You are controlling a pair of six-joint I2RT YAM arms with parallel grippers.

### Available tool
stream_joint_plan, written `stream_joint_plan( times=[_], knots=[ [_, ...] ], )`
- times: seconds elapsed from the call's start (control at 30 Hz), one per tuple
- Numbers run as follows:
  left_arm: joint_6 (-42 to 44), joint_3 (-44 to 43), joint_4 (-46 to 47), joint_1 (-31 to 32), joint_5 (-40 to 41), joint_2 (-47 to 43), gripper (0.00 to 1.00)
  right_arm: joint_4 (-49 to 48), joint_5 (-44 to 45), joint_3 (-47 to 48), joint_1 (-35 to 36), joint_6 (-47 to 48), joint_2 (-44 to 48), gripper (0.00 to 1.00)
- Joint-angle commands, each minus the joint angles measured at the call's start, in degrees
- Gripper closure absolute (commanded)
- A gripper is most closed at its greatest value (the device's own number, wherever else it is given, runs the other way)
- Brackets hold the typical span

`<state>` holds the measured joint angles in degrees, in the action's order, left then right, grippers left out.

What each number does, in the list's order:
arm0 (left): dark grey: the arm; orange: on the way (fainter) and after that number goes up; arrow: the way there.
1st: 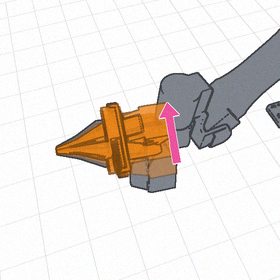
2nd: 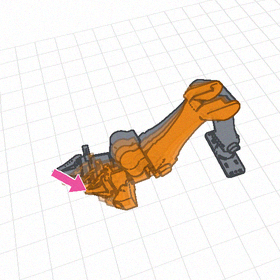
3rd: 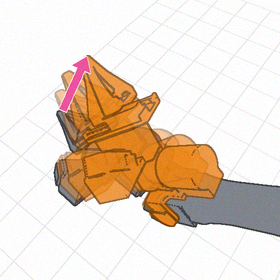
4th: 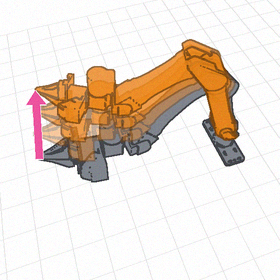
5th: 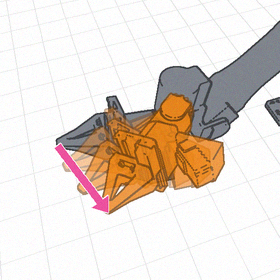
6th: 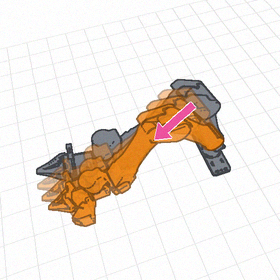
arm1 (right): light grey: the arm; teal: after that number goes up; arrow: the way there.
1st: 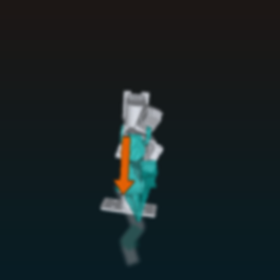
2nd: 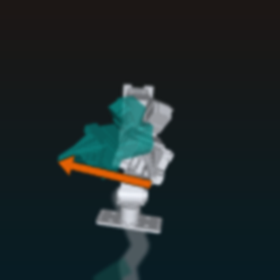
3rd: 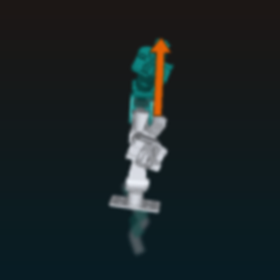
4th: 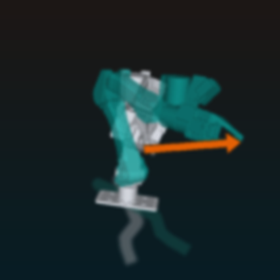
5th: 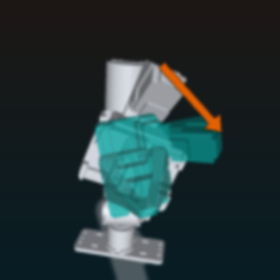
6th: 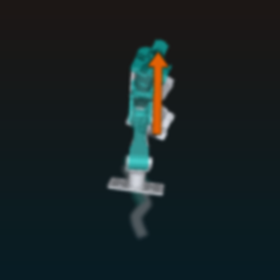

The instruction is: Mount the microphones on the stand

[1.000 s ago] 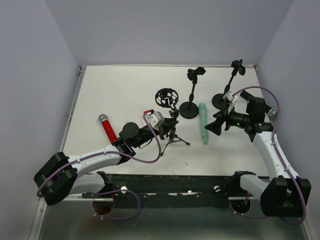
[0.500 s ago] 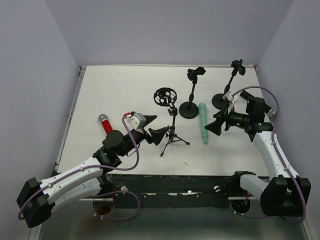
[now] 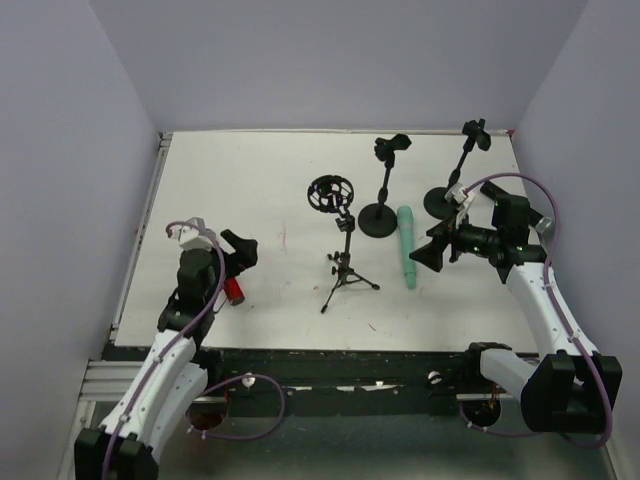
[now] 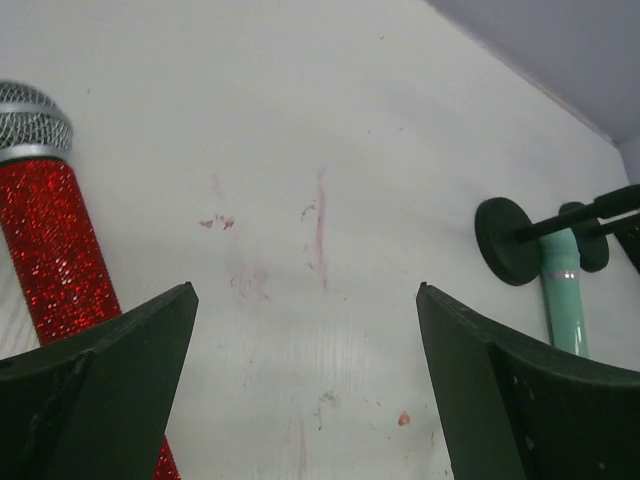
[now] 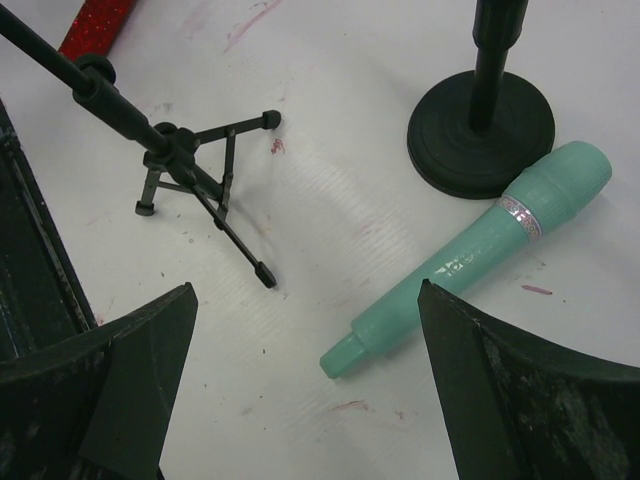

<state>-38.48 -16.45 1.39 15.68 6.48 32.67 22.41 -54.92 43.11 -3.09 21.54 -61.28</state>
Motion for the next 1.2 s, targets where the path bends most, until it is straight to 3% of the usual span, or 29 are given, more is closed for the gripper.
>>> stream_joint_plan(
  times=[0.0,0.13,0.27,0.47,0.77,1.17],
  knots=[
    [-5.1,-12.3,-10.5,-8.4,-13.3,16.9,0.02,0.7,0.2,1.7,0.1,0.9,0.0,0.0],
    [-7.5,-23.8,-23.5,-8.5,-1.2,28.9,0.02,0.7,0.8,1.5,0.1,1.2,0.4,0.0],
    [-12.2,-27.1,-29.7,-8.6,7.9,35.0,0.02,0.7,0.7,1.6,0.1,1.0,0.5,0.0],
    [-12.1,-27.6,-27.7,-8.6,10.0,40.4,0.02,1.0,0.2,1.6,0.1,1.2,0.6,0.0],
    [-15.8,-32.9,-34.0,-8.9,14.9,51.2,0.09,1.1,0.2,1.5,0.3,1.4,0.7,0.0],
    [-14.2,-36.2,-34.1,-12.3,10.1,56.4,0.19,1.1,0.3,1.5,0.2,1.4,0.4,0.0]
  ],
)
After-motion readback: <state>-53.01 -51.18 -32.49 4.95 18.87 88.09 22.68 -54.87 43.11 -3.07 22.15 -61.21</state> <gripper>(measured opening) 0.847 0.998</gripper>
